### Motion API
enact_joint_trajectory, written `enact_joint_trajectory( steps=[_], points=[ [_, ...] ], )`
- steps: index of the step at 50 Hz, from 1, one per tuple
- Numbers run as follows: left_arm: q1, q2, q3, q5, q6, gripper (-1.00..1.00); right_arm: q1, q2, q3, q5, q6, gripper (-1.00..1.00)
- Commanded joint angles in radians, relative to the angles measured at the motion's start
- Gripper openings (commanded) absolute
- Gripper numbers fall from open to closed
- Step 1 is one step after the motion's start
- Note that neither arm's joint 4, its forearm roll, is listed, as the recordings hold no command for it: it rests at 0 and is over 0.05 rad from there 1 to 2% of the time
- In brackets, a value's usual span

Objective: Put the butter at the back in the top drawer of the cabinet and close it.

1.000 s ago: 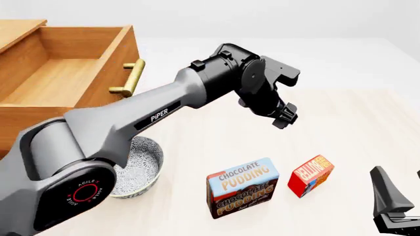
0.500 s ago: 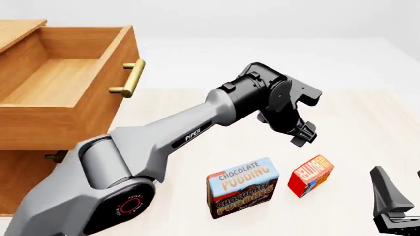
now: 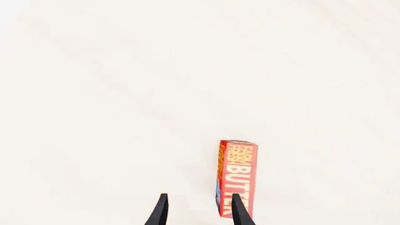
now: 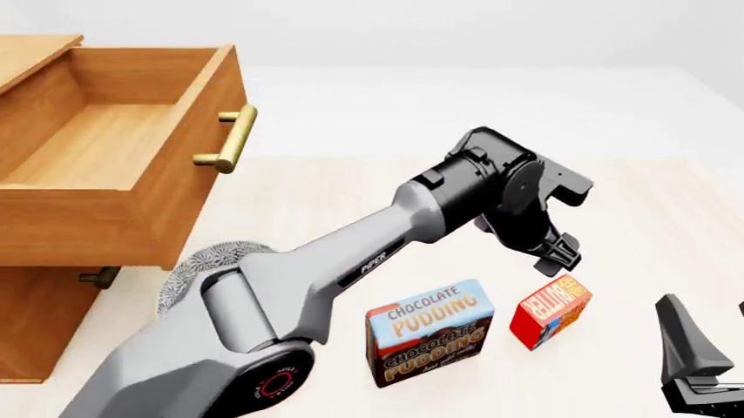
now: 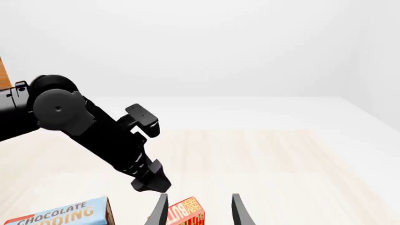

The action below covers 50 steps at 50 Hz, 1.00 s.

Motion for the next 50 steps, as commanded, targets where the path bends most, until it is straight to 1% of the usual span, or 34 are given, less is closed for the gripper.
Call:
enact_joint_trajectory(
  steps=[1,4,16,29,32,50],
  points=[
    [-0.031,0.104,-0.181,0.090,-0.009,1.00,0.000,0.000,0.000,0.000,0.000,1.00],
    [-0.037,0.126,-0.211,0.103,-0.010,1.00,0.000,0.000,0.000,0.000,0.000,1.00],
    [-0.070,0.164,-0.247,0.107,-0.035,1.00,0.000,0.000,0.000,0.000,0.000,1.00],
    [-0.090,0.181,-0.254,0.108,-0.050,1.00,0.000,0.000,0.000,0.000,0.000,1.00],
    [-0.084,0.182,-0.251,0.108,-0.041,1.00,0.000,0.000,0.000,0.000,0.000,1.00],
    [-0.082,0.185,-0.247,0.106,-0.042,1.00,0.000,0.000,0.000,0.000,0.000,1.00]
  ],
)
